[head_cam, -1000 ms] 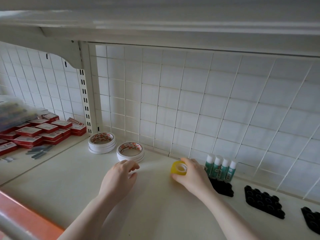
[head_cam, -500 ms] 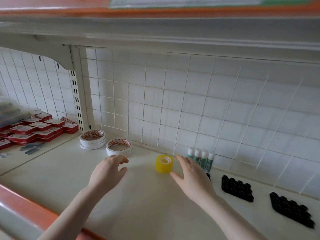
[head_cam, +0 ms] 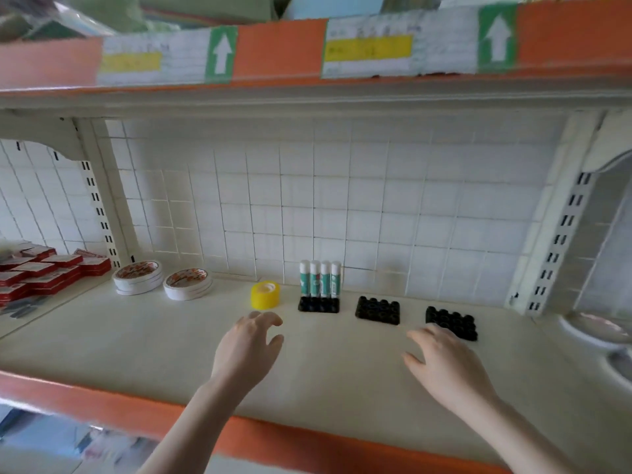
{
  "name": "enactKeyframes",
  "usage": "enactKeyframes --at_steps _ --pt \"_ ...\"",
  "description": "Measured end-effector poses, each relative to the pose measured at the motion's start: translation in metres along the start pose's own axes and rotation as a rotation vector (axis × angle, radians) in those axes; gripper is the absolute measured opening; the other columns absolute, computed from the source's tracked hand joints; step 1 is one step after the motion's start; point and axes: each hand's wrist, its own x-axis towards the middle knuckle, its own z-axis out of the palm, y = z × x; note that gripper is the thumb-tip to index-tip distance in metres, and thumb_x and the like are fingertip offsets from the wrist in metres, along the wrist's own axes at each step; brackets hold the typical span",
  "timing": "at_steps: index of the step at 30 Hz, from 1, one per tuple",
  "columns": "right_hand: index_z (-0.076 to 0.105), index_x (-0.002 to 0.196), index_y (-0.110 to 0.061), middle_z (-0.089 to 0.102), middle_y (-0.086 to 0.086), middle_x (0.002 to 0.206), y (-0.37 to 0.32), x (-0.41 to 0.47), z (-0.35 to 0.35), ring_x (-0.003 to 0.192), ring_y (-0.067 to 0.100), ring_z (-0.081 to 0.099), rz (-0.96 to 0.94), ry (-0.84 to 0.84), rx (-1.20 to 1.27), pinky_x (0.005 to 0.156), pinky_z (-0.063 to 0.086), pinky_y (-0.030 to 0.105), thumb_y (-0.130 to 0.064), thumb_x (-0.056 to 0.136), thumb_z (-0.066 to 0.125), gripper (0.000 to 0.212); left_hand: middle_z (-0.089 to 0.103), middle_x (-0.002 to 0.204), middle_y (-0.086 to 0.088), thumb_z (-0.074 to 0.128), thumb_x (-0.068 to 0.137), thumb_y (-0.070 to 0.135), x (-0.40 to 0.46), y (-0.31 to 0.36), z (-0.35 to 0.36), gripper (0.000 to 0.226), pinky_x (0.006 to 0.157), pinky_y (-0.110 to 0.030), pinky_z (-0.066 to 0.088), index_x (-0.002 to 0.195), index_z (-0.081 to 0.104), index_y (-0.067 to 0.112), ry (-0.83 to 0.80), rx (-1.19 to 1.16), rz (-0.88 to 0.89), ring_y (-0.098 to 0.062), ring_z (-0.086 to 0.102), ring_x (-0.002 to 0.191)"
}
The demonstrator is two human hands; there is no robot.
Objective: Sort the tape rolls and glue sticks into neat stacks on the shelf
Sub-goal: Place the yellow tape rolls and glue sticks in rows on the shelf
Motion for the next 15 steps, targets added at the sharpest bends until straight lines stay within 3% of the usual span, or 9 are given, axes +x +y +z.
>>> enactKeyframes --at_steps 8,15 --pt "0.052 0.125 -0.025 0.054 -0.004 0.123 0.063 -0.091 -0.029 0.115 0.015 0.050 0.318 0.040 -0.148 0.091 0.041 0.027 -0.036 0.094 0.044 0.034 0.058 0.117 0.005 0.055 0.090 0.031 -0.036 0.065 0.026 0.028 0.082 -0.029 0.043 0.117 0.058 0.027 -0.071 -0.081 0.137 -0.015 0.052 0.110" --pt "0.055 0.120 -0.022 0.057 -0.002 0.118 0.128 -0.154 -0.062 0.111 0.017 0.053 0.466 0.106 -0.230 0.089 0.042 0.028 -0.034 0.093 0.044 0.031 0.059 0.118 0.004 0.056 0.090 0.031 -0.061 0.134 0.048 0.026 0.078 -0.027 0.044 0.115 0.059 0.026 -0.127 -0.137 0.196 -0.014 0.054 0.107"
